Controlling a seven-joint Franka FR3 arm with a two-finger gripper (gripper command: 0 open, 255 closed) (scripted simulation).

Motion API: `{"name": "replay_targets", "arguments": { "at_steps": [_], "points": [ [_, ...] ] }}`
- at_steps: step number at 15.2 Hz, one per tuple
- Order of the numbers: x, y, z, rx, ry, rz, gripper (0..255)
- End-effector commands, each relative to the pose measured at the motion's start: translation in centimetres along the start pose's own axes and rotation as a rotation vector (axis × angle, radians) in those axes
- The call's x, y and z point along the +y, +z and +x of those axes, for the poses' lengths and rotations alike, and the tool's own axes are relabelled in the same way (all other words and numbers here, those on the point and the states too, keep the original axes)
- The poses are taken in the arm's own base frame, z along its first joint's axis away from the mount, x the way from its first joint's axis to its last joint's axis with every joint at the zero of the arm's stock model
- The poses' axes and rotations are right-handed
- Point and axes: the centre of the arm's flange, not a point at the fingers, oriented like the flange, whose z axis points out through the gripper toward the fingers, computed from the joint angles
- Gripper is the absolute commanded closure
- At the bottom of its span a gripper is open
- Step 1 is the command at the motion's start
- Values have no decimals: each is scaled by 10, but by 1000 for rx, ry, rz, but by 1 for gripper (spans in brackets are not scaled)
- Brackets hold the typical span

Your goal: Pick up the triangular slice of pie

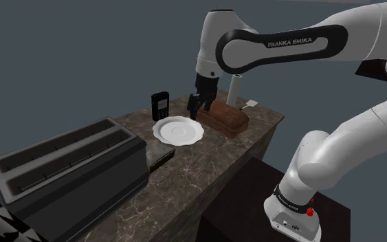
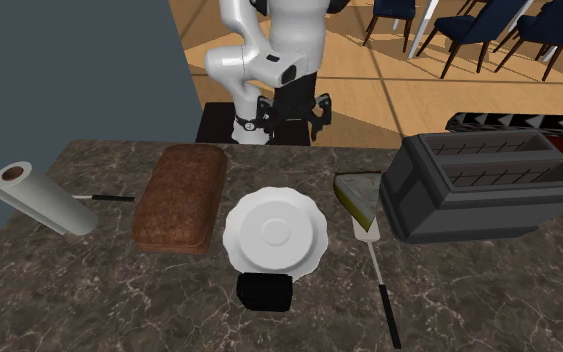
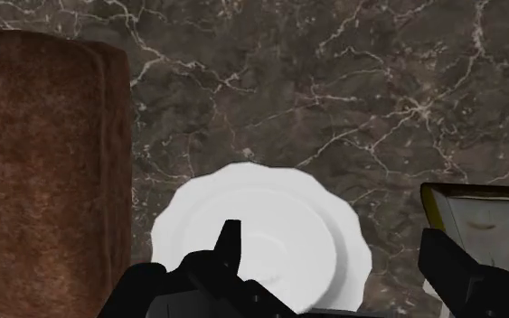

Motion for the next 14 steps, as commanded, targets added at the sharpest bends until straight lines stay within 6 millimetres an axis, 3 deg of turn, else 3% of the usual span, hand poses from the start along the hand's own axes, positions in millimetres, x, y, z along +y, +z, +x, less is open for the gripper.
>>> {"name": "replay_targets", "arguments": {
  "at_steps": [1, 14],
  "points": [
    [-23, 11, 9, 0, -2, 5, 0],
    [-158, 89, 77, -7, -19, 26, 0]
  ]
}}
